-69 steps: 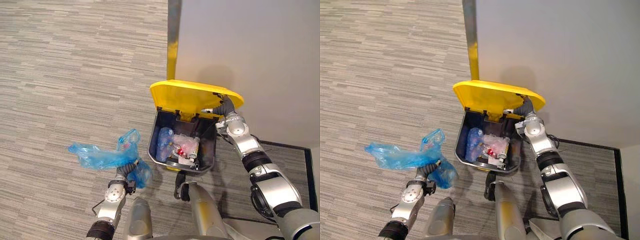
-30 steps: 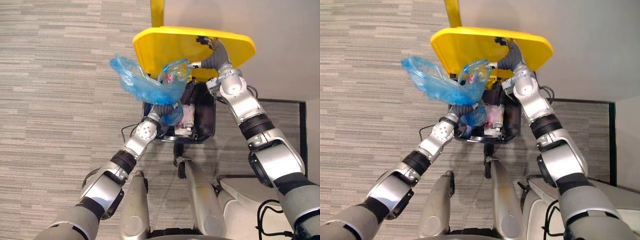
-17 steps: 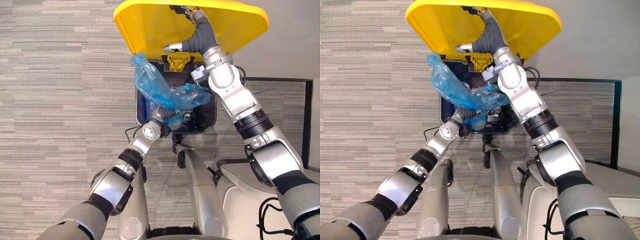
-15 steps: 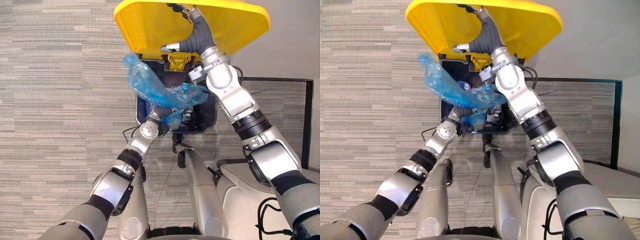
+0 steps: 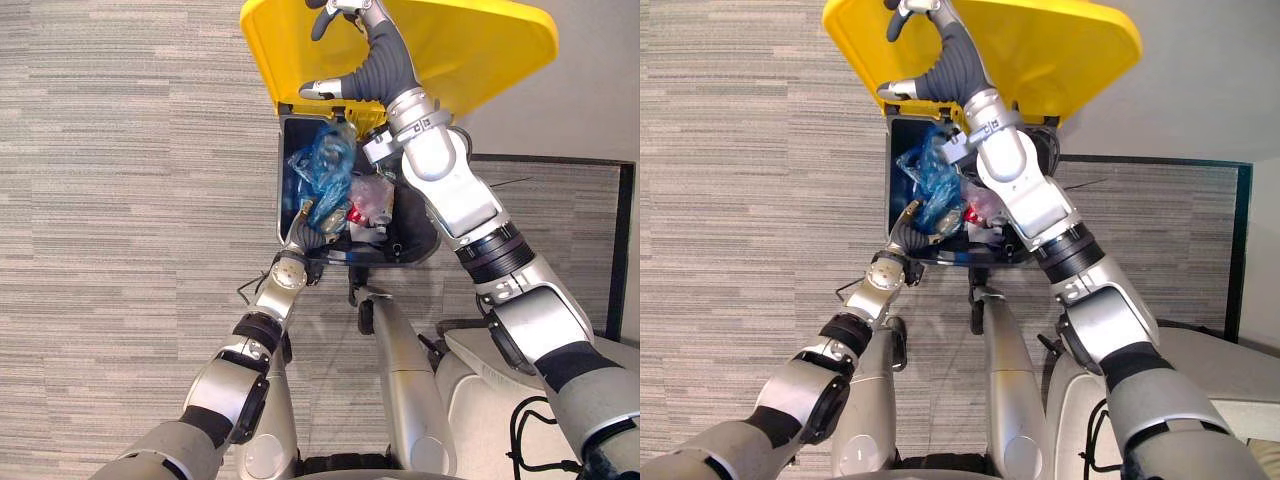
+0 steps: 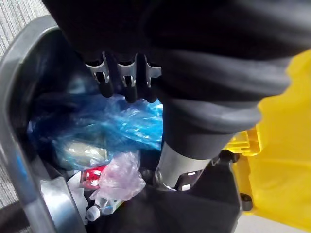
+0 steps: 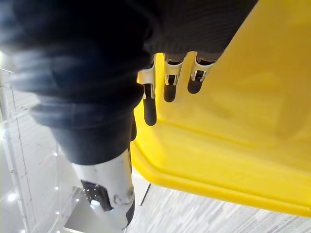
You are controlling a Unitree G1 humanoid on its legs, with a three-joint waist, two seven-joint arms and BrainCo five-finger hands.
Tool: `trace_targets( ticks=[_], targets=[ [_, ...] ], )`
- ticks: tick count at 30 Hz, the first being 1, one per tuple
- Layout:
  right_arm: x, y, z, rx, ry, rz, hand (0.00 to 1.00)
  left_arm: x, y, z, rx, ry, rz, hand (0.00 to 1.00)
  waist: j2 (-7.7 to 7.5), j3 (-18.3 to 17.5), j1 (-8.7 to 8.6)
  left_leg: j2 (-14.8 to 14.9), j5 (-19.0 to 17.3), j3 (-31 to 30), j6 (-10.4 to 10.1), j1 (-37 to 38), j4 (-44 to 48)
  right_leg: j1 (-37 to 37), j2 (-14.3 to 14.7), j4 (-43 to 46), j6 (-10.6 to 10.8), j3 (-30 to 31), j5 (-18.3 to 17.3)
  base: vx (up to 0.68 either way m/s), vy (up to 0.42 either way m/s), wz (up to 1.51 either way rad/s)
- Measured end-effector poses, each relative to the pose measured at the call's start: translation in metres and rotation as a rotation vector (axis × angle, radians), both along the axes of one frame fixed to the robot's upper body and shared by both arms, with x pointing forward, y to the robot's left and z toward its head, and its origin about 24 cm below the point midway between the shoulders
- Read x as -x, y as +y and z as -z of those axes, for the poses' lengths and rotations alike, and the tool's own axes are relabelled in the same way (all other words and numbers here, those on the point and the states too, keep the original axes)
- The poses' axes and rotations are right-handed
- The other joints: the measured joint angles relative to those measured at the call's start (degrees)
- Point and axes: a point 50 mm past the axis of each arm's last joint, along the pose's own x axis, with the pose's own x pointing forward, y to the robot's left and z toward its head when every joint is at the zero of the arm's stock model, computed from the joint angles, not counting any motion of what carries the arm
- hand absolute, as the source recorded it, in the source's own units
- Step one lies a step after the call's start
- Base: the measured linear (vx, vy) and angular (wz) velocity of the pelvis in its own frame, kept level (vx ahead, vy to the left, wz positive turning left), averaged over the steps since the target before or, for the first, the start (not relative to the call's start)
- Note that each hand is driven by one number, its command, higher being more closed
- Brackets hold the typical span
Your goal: Gather rubbish on tea table into small bin, then transfer packed bag to large trash can.
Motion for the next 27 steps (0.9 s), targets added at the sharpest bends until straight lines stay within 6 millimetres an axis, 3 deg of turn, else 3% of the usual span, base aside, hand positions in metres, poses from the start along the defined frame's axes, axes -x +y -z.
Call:
trace_targets(
  ticks=[8, 11, 12, 14, 18, 20, 23, 27],
  targets=[
    [-0.004, -0.006, 0.035, -0.014, 0.095, 0.011, 0.00, 0.003, -0.006, -0.004, 0.049, -0.020, 0.015, 0.00, -0.21, -0.4, 0.41, -0.1, 0.3, -0.3, 0.1, 4.0, -1.0, 4.3, -0.5, -0.3, 0.2, -0.4, -0.4, -0.03, 0.011, 0.06],
    [-0.004, -0.013, 0.069, -0.002, 0.177, 0.042, 0.00, 0.012, -0.001, -0.002, 0.086, -0.051, 0.026, 0.00, -0.73, -3.2, 0.56, -0.3, 1.5, -0.3, -0.5, 4.5, -3.2, 4.5, -1.1, -0.6, 0.2, -0.9, -0.8, 0.01, -0.040, 0.21],
    [-0.004, -0.022, 0.094, -0.002, 0.243, 0.072, 0.00, 0.019, 0.006, 0.003, 0.117, -0.058, 0.018, 0.00, -0.74, -3.6, 1.25, -0.3, 2.4, -0.9, -0.7, 6.4, -5.0, 6.4, -1.3, -1.2, 0.1, -1.6, -1.1, 0.06, -0.047, 0.19],
    [-0.003, -0.031, 0.108, -0.007, 0.282, 0.103, 0.00, 0.023, 0.014, 0.008, 0.122, -0.055, 0.006, 0.00, -0.77, -3.6, 1.41, -0.4, 2.9, -1.3, -1.1, 7.9, -6.4, 7.9, -1.4, -1.6, 0.1, -2.2, -1.5, 0.05, -0.039, 0.25],
    [0.001, -0.065, 0.153, -0.032, 0.420, 0.207, 0.00, 0.047, 0.046, 0.030, 0.154, -0.032, -0.057, 0.00, -0.74, -3.8, 1.73, -1.1, 5.4, -3.1, -1.4, 12.8, -11.8, 13.2, -2.0, -4.5, 0.2, -4.0, -1.8, 0.05, -0.043, 0.31],
    [0.010, -0.078, 0.182, -0.031, 0.503, 0.254, 0.00, 0.066, 0.071, 0.053, 0.196, 0.030, -0.154, 0.00, -0.62, -5.9, 1.94, -1.3, 6.3, -3.5, -1.5, 14.7, -14.4, 14.7, -2.0, -5.7, 0.3, -4.5, -1.9, 0.04, -0.030, 0.13],
    [0.024, -0.088, 0.217, -0.040, 0.611, 0.285, 0.00, 0.099, 0.108, 0.086, 0.239, 0.141, -0.289, 0.00, -0.59, -7.7, 2.41, -1.4, 7.6, -3.5, -1.5, 19.3, -18.1, 18.1, -2.0, -6.4, 0.4, -4.7, -2.5, 0.08, -0.033, 0.05],
    [0.041, -0.096, 0.256, -0.055, 0.757, 0.310, 0.00, 0.132, 0.128, 0.119, 0.231, 0.276, -0.366, 0.00, -0.46, -11.8, 3.32, -1.4, 8.3, -3.8, -1.7, 22.0, -20.4, 20.0, -2.1, -6.3, 0.8, -5.0, -3.4, 0.04, -0.031, 0.07]
  ],
)
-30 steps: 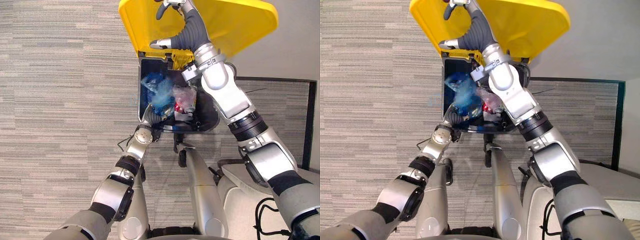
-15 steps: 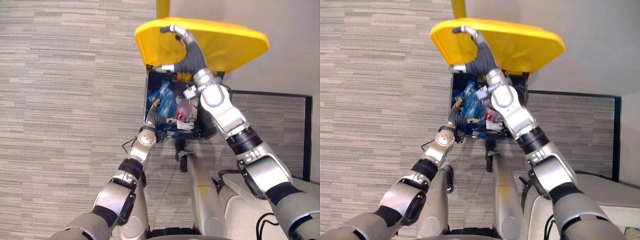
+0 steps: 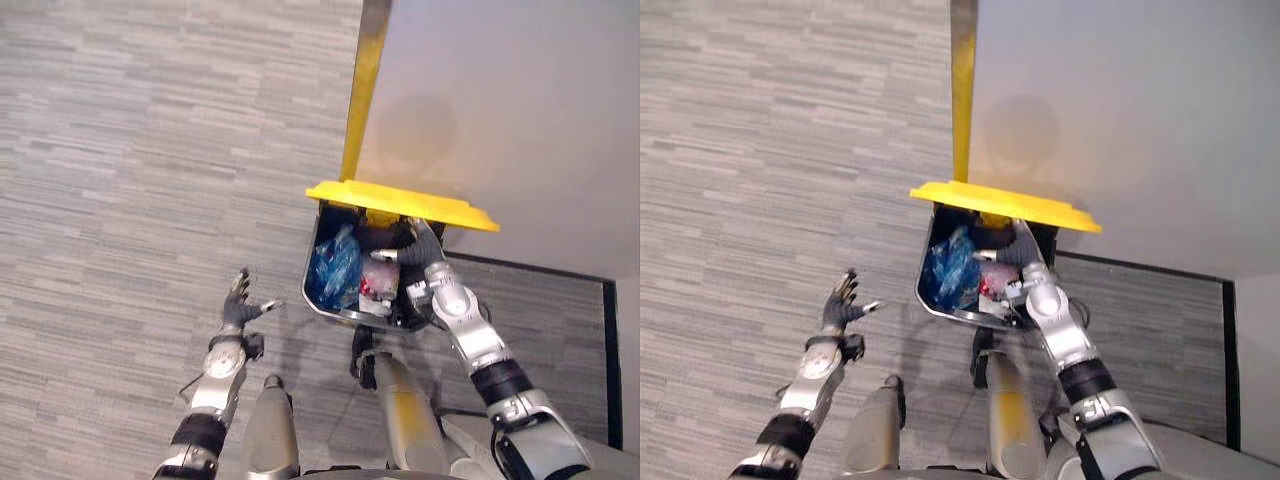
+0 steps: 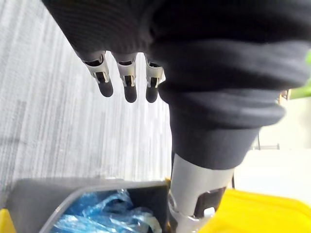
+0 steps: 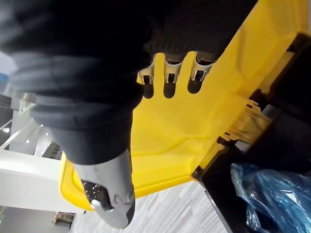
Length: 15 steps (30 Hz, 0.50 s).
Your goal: Gather rubbish on tea table into small bin, then transfer packed bag to large trash can.
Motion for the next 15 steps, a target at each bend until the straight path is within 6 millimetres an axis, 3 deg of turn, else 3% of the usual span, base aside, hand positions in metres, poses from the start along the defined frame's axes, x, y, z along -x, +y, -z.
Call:
trace_targets(
  ticks=[7, 10, 12, 14, 15],
  targets=[
    [0.031, -0.002, 0.048, -0.034, 0.177, 0.025, 0.00, 0.064, 0.027, 0.058, -0.006, 0.335, -0.065, 0.00, -0.82, -1.7, -0.01, 0.2, -0.2, -0.1, 0.3, 6.2, 0.2, 6.4, 0.0, -0.1, 1.3, 0.0, -1.2, -0.02, -0.007, 0.02],
    [0.044, -0.002, 0.068, -0.045, 0.259, 0.038, 0.00, 0.085, 0.032, 0.068, -0.020, 0.414, -0.075, 0.00, -1.74, -1.6, 0.03, -0.2, -1.2, 0.6, 0.9, 6.8, 3.2, 7.6, 0.1, -0.1, 2.0, 1.0, -0.9, -0.11, 0.035, -0.16],
    [0.055, -0.005, 0.081, -0.050, 0.311, 0.054, 0.00, 0.090, 0.031, 0.071, -0.017, 0.432, -0.071, 0.00, -2.29, -1.6, -0.07, -0.7, -2.2, 1.6, 2.4, 5.5, 7.4, 7.6, -0.1, -0.1, 2.7, 2.0, 0.4, -0.18, 0.093, -0.22],
    [0.070, -0.009, 0.097, -0.059, 0.381, 0.075, 0.00, 0.095, 0.029, 0.073, -0.005, 0.445, -0.064, 0.00, -2.50, -1.5, -0.13, -0.1, -2.5, 3.4, 3.0, 4.8, 8.1, 7.9, 0.4, -2.9, 5.0, 3.0, 0.9, -0.30, 0.144, -0.46],
    [0.078, -0.009, 0.106, -0.081, 0.421, 0.092, 0.00, 0.097, 0.025, 0.075, 0.005, 0.451, -0.061, 0.00, -2.24, -1.4, 0.03, 0.9, -1.1, 5.4, 3.5, 3.9, 7.4, 5.2, -0.3, 4.2, 3.7, 3.1, -0.9, -0.27, 0.081, -0.61]
  ],
)
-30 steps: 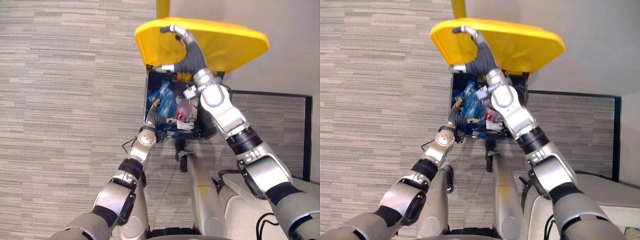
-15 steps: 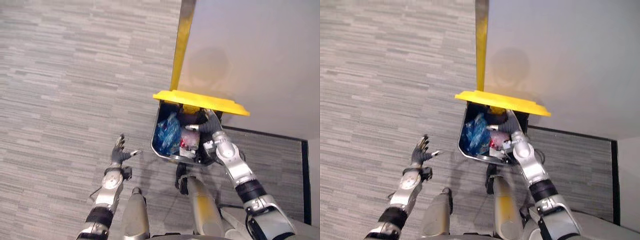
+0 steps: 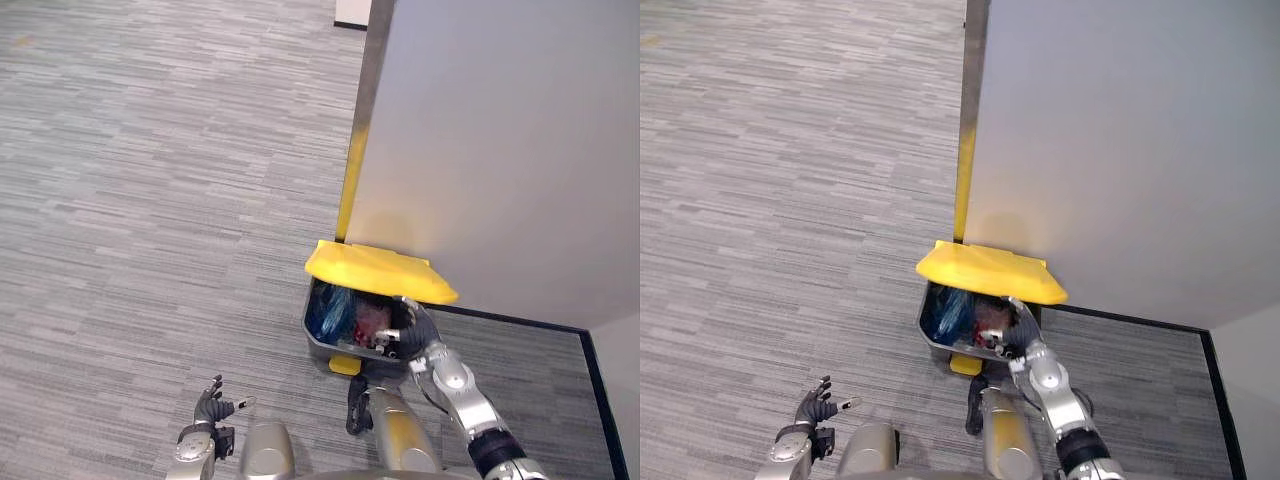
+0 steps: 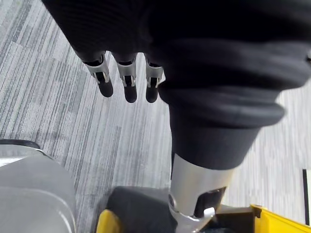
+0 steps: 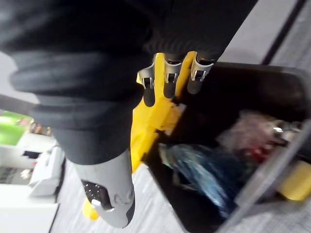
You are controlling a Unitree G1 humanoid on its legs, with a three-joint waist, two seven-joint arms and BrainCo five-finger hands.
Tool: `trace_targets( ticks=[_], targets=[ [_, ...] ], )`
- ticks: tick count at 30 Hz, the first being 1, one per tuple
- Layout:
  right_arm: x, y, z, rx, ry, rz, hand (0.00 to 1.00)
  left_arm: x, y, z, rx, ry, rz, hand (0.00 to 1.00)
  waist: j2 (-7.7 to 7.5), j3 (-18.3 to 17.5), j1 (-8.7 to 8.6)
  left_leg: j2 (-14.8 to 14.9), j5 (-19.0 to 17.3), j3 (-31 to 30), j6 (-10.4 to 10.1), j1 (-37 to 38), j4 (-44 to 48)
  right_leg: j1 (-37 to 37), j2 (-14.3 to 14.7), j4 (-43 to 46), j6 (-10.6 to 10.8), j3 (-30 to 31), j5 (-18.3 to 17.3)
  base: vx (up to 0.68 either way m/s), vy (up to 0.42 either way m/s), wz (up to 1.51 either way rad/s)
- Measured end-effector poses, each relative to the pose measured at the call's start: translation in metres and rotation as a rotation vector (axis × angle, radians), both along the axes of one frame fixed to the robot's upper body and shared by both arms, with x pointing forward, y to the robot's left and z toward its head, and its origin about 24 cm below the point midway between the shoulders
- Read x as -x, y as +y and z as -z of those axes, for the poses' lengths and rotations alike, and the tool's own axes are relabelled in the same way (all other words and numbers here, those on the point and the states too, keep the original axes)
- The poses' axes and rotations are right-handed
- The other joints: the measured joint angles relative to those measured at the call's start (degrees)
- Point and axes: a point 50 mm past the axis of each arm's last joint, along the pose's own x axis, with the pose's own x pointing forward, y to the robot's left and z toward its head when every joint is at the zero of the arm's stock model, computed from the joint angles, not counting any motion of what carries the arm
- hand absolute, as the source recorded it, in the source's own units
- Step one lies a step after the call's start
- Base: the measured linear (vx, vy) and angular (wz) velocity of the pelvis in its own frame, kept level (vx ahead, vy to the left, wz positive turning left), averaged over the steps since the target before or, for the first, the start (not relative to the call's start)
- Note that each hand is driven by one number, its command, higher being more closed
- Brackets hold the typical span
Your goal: Gather rubbish on tea table into small bin, then transfer packed bag to large trash can.
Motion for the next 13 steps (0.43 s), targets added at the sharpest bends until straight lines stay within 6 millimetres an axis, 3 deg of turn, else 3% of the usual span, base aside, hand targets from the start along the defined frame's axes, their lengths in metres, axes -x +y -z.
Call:
trace_targets(
  ticks=[1, 3, 4, 5, 6, 7, 8, 10, 13],
  targets=[
    [0.009, 0.000, 0.009, -0.031, 0.041, 0.038, 0.00, 0.001, -0.001, 0.001, 0.003, 0.003, -0.004, 0.00, -0.86, -0.1, 0.13, -0.1, 0.7, 1.3, 0.2, 0.0, -0.3, -2.1, -1.0, 10.5, -2.0, 0.1, -2.9, -0.21, 0.025, -0.59],
    [0.031, 0.000, 0.028, -0.084, 0.131, 0.111, 0.00, 0.005, -0.004, 0.003, 0.015, 0.011, -0.011, 0.00, -1.59, -0.7, 0.11, 0.0, 2.2, 3.0, 0.6, 0.4, -2.9, -0.9, -2.8, 23.1, -1.9, 0.4, -6.7, -0.16, 0.021, -0.48],
    [0.038, 0.001, 0.032, -0.095, 0.154, 0.127, 0.00, 0.004, -0.004, 0.002, 0.014, 0.005, -0.012, 0.00, -1.79, -1.1, 0.18, 0.1, 2.9, 3.4, 0.5, 0.4, -4.1, 0.3, -3.3, 24.5, -1.3, 0.8, -7.6, -0.16, -0.080, -0.40],
    [0.049, 0.000, 0.041, -0.099, 0.199, 0.143, 0.00, 0.002, -0.007, 0.000, 0.020, -0.008, -0.010, 0.00, -2.13, -1.7, 0.12, 0.1, 4.4, 3.9, 0.0, 0.1, -6.0, 4.0, -4.2, 23.4, -0.5, 1.9, -8.6, -0.11, -0.152, -0.32],
    [0.058, -0.003, 0.046, -0.099, 0.228, 0.162, 0.00, -0.001, -0.010, -0.001, 0.030, -0.026, -0.010, 0.00, -2.86, -2.7, 0.31, 0.3, 5.0, 4.1, -0.7, -1.3, -6.7, 7.5, -3.8, 17.5, 2.4, 2.7, -12.3, -0.13, -0.179, -0.34],
    [0.063, -0.007, 0.048, -0.101, 0.241, 0.189, 0.00, -0.004, -0.012, -0.003, 0.038, -0.043, -0.015, 0.00, -2.69, -3.1, 0.38, 0.3, 5.9, 4.6, -1.5, -2.7, -7.5, 9.2, -2.9, 11.3, 2.2, 2.3, -15.3, -0.10, -0.196, -0.36],
    [0.066, -0.015, 0.050, -0.101, 0.252, 0.235, 0.00, -0.005, -0.023, -0.001, 0.073, -0.052, -0.025, 0.00, -2.01, -3.8, 0.39, 0.5, 7.6, 5.6, -1.6, -3.3, -9.3, 10.3, -2.0, 4.8, 0.5, 1.7, -17.3, -0.06, -0.160, -0.41],
    [0.068, -0.027, 0.056, -0.075, 0.287, 0.271, 0.00, -0.008, -0.039, 0.000, 0.117, -0.056, -0.025, 0.00, -0.58, -4.2, -0.24, 0.9, 10.4, 6.5, -2.2, -3.1, -12.2, 10.8, -1.0, 0.3, -1.1, 1.6, -16.9, -0.03, -0.125, -0.29],
    [0.084, -0.040, 0.067, -0.044, 0.367, 0.310, 0.00, -0.008, -0.044, 0.002, 0.132, -0.055, -0.030, 0.00, 1.34, -5.8, 0.12, 1.7, 14.0, 6.6, -2.9, 0.5, -18.9, 13.9, 0.6, -5.4, -1.5, 1.0, -14.1, -0.01, -0.057, 0.00]
  ],
)
